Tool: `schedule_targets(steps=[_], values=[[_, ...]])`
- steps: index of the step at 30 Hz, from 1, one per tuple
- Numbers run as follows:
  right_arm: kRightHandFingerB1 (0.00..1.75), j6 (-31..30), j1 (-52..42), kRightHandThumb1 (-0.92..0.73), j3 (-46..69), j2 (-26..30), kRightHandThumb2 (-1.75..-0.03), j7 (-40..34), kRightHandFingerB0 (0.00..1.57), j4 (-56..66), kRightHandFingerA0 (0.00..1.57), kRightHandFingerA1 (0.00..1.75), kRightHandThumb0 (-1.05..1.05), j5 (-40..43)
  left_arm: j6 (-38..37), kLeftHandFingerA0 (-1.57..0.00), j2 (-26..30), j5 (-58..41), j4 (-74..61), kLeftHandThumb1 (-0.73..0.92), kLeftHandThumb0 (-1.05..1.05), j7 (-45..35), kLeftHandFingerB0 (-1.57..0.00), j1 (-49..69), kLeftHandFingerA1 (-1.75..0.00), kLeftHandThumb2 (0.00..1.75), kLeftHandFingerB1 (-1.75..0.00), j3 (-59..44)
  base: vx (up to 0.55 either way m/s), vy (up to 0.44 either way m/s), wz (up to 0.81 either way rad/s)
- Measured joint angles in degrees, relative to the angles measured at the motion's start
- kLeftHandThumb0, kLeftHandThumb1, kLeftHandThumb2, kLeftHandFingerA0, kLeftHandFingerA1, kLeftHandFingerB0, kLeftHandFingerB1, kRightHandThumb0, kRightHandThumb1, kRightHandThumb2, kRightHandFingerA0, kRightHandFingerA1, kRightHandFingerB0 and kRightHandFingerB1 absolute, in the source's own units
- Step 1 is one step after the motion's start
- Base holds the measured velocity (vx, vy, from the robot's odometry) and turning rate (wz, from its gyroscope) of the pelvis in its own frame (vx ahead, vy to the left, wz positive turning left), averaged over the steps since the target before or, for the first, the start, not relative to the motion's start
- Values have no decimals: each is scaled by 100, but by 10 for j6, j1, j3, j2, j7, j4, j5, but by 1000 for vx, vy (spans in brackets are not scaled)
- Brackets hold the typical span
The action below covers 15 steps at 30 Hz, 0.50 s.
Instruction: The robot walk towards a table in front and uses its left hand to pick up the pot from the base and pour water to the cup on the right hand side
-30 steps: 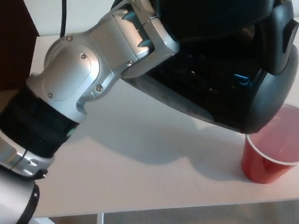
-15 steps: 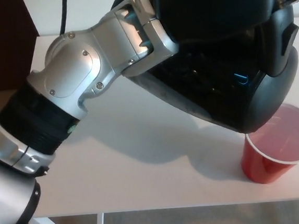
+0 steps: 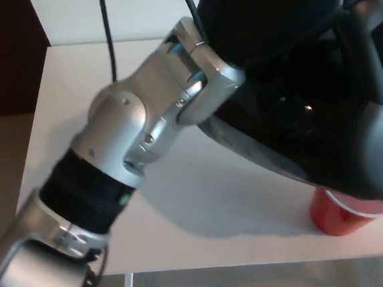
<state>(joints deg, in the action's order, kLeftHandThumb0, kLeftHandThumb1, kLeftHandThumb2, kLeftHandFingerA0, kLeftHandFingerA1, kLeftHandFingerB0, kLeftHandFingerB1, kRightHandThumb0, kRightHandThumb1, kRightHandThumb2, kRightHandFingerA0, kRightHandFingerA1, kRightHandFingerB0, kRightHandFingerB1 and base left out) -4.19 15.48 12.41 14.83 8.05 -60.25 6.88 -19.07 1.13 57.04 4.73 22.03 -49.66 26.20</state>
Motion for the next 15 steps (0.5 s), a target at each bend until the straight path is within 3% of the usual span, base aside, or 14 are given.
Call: schedule_targets(steps=[6, 8, 14, 15], values=[[71, 0, 0, -56, 0, 0, -73, 0, 51, 0, 46, 72, -26, 0, 35, -82, -43, -39, -7, 62, -18, -41, -69, 12, -174, 54, -164, -47, 0, 0, 0], [75, 0, 0, -61, 0, 0, -71, 0, 54, 0, 41, 69, -26, 0, 49, -78, -55, -52, -9, 64, -16, -55, -58, 13, -175, 57, -166, -65, 0, 0, 0], [73, 0, 0, -60, -1, 0, -73, 0, 50, 0, 45, 73, -26, 0, 89, -77, -80, -103, -15, 63, -13, -91, -57, 13, -175, 55, -169, -130, 0, 0, 0], [64, 0, 0, -62, -1, 0, -71, 1, 45, 0, 49, 73, -26, 0, 96, -70, -83, -111, -16, 66, -8, -95, -47, 13, -175, 53, -175, -142, 0, 0, 0]])
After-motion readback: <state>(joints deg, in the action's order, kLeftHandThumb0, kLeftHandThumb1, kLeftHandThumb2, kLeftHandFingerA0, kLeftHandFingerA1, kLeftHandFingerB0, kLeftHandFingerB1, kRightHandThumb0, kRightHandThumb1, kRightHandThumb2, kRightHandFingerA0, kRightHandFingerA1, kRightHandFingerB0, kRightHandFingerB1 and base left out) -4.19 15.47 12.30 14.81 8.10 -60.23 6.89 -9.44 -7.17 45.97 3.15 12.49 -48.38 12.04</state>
